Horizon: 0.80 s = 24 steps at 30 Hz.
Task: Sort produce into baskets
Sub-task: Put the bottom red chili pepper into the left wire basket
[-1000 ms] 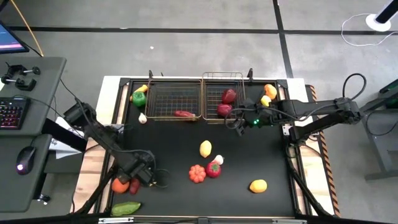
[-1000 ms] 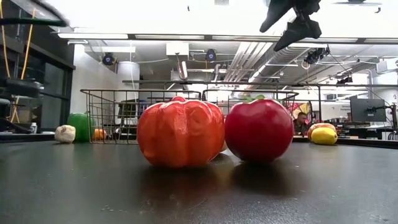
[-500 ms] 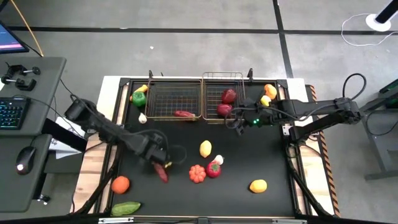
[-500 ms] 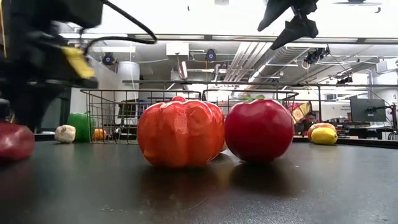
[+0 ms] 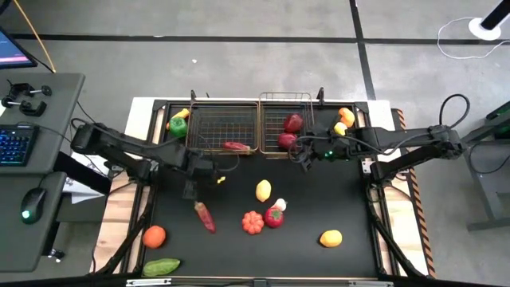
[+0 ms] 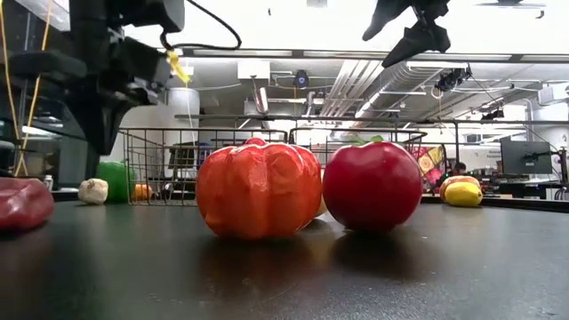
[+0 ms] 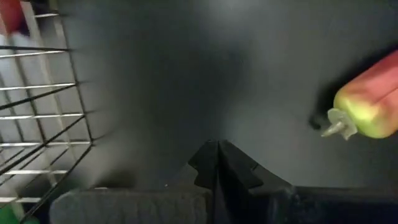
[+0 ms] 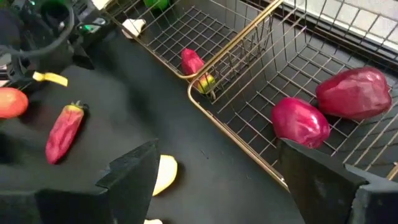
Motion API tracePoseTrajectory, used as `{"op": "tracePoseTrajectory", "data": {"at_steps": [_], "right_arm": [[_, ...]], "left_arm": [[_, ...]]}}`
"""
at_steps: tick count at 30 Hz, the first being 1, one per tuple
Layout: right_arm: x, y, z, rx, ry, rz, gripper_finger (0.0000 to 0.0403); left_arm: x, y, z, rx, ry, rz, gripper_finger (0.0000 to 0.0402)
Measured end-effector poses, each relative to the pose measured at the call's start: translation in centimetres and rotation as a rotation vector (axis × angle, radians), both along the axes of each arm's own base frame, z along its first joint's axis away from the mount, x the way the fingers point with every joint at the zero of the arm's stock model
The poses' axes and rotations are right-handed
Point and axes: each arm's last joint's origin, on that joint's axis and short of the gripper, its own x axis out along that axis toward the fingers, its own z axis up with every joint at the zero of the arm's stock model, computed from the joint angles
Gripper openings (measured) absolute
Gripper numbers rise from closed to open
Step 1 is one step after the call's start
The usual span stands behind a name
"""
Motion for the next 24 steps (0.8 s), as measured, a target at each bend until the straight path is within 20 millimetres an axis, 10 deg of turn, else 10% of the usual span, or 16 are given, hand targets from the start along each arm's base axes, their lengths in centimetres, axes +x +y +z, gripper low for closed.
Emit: {"op": "tracePoseTrajectory", "data": {"at_steps": [13,24], "right_arm": [[0.1,0.0,0.1,-0.011,-0.005,0.011,0.0314],[0.1,0.0,0.1,-0.012,-0.008,0.010,0.0314]], "left_arm": [[0.4,-3.2,2.0,-0.184,-0.066,-0.164,0.0025],[3.1,-8.5,3.6,-0.217,-0.091,-0.501,0.0185]]}}
